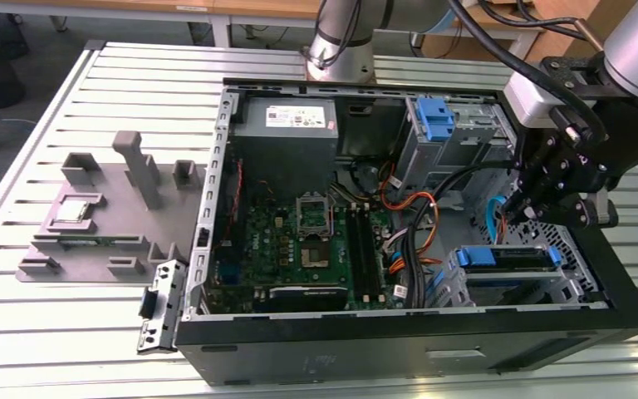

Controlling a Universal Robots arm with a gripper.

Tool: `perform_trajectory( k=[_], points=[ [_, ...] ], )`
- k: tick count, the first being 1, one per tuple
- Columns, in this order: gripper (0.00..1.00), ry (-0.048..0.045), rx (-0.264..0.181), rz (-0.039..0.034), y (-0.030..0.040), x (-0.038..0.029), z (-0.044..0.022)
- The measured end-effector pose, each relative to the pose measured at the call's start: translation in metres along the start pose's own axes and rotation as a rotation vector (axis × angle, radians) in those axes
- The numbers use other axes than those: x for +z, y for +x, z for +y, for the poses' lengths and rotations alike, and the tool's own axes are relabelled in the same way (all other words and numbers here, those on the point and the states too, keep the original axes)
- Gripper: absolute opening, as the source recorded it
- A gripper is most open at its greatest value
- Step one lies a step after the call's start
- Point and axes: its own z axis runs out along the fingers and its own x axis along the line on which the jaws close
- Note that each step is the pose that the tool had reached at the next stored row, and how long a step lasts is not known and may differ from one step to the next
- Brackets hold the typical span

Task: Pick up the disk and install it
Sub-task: 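Insert the first disk wire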

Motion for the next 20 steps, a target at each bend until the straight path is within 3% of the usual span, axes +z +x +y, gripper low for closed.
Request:
perform_trajectory(
  k=[9,20],
  points=[
    [0.16,0.0,0.0,0.0002,0.0033,-0.0002,0.0002],
    [0.16,0.0029,0.0,0.0004,0.0292,0.0031,0.0007]
  ],
)
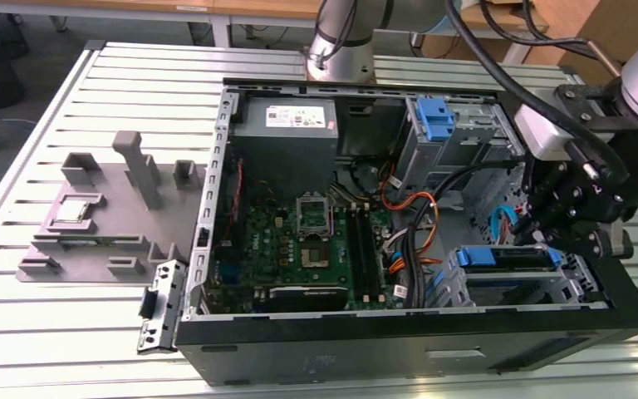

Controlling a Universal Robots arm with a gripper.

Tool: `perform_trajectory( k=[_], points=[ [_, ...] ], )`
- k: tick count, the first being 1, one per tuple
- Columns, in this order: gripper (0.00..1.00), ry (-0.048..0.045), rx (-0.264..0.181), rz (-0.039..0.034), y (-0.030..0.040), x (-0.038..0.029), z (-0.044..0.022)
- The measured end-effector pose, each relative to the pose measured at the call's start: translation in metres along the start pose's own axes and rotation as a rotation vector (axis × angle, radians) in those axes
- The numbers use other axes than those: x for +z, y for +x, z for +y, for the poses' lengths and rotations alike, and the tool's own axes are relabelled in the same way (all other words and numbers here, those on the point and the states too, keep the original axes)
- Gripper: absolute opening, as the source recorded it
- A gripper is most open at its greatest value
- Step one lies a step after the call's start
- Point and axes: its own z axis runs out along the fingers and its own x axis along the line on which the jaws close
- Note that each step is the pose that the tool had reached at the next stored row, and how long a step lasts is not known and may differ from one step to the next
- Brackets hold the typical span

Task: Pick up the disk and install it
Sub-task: 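Insert the first disk wire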

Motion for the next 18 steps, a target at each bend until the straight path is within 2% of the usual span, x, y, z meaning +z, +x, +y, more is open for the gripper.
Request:
perform_trajectory(
  k=[3,8,14,18],
  points=[
    [0.16,0.0025,0.0,-0.0003,0.0047,0.0036,0.0001],
    [0.16,0.0062,-0.001,0.0001,0.005,0.0044,0.0009],
    [0.16,0.0185,-0.003,-0.0114,0.0049,0.0056,0.0061],
    [0.16,0.0273,-0.006,-0.0143,0.005,0.0072,0.007]
  ],
)
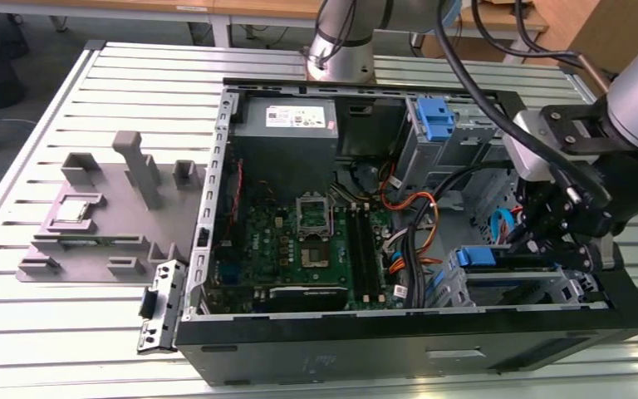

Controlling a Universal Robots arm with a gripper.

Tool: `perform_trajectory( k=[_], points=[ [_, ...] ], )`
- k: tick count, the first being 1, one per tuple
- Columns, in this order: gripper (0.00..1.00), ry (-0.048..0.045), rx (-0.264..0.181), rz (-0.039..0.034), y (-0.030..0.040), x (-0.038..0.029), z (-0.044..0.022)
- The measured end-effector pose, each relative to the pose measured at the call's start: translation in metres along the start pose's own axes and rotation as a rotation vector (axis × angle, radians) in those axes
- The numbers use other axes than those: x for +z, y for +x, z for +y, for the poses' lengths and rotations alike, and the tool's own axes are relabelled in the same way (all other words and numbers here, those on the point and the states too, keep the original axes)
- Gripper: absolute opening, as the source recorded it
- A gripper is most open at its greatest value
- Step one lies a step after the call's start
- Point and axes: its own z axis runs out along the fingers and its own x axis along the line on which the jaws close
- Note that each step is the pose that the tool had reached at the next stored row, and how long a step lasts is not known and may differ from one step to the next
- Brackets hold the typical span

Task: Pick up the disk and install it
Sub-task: 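Insert the first disk wire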

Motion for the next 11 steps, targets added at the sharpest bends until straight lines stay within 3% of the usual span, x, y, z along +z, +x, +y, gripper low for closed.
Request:
perform_trajectory(
  k=[11],
  points=[
    [0.16,0.0021,-0.004,-0.002,-0.0016,0.002,0.0001]
  ],
)
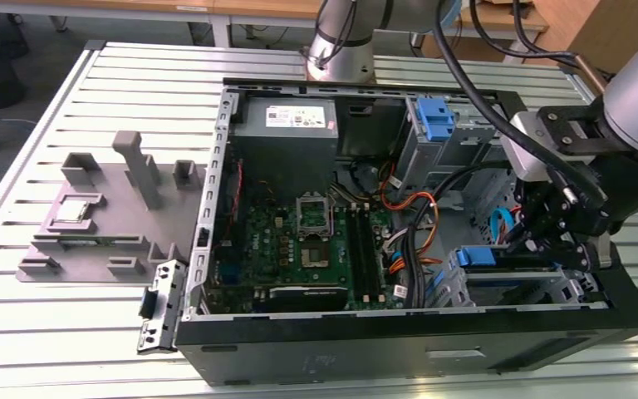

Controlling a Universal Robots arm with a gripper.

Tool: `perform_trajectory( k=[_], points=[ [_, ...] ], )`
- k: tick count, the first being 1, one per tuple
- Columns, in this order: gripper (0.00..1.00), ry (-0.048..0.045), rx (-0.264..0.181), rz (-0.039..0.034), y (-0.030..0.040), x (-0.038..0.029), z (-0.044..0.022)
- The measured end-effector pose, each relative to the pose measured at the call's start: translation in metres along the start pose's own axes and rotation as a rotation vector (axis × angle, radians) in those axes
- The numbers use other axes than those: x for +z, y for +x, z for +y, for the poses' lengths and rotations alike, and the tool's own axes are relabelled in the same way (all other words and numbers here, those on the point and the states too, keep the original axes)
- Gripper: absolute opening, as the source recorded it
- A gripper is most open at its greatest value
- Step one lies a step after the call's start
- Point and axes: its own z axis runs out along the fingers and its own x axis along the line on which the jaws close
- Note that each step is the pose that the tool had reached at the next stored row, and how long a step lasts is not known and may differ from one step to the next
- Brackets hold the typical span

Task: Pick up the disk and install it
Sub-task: 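Insert the first disk wire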

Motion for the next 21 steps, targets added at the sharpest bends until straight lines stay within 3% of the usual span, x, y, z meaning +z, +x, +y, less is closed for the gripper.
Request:
perform_trajectory(
  k=[21],
  points=[
    [0.16,0.0017,-0.003,0.0001,0.0003,0.0054,-0.0009]
  ],
)
